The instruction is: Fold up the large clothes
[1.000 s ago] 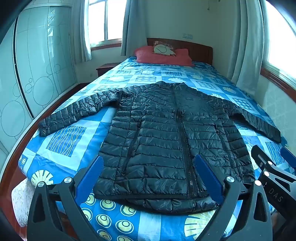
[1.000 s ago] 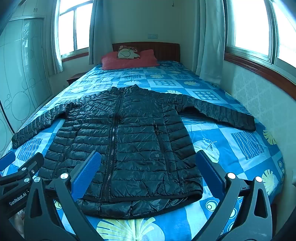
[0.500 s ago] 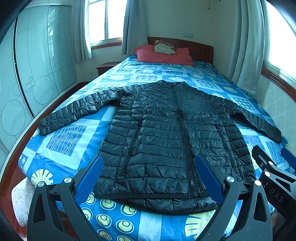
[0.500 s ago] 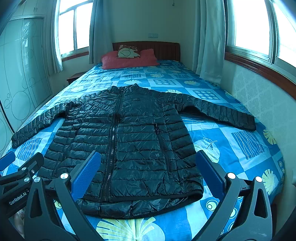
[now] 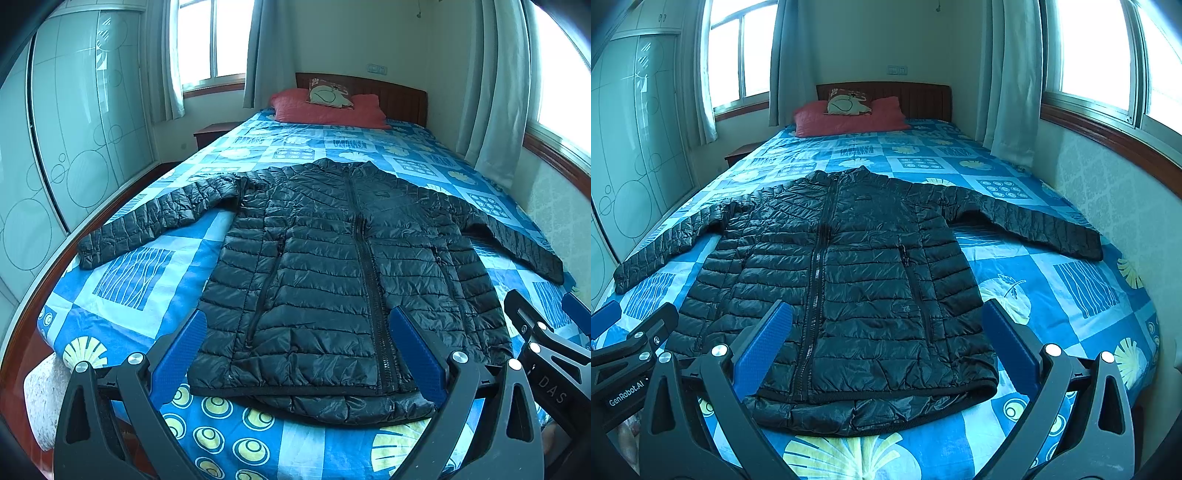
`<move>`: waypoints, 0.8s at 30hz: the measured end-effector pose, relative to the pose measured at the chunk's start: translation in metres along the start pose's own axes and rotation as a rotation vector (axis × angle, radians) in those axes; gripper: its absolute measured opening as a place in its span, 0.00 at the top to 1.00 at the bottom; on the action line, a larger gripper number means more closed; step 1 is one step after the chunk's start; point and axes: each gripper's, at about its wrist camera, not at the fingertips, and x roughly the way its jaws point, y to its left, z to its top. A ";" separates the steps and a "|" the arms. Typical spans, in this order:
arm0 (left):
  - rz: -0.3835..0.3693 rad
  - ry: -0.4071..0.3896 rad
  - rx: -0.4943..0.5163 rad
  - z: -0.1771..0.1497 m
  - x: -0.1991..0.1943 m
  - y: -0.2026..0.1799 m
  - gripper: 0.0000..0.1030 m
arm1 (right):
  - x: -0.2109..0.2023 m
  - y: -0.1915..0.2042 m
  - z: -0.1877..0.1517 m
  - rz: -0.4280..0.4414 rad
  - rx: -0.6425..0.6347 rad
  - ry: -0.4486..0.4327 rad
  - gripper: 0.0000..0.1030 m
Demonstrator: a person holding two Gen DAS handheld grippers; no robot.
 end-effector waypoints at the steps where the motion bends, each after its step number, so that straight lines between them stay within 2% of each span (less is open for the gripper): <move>1: -0.001 0.000 0.000 0.000 0.000 0.000 0.05 | 0.002 -0.001 -0.002 0.001 0.000 0.001 0.02; 24: 0.001 0.008 0.001 -0.007 0.010 0.008 0.05 | 0.002 0.000 -0.002 0.000 -0.002 0.001 0.02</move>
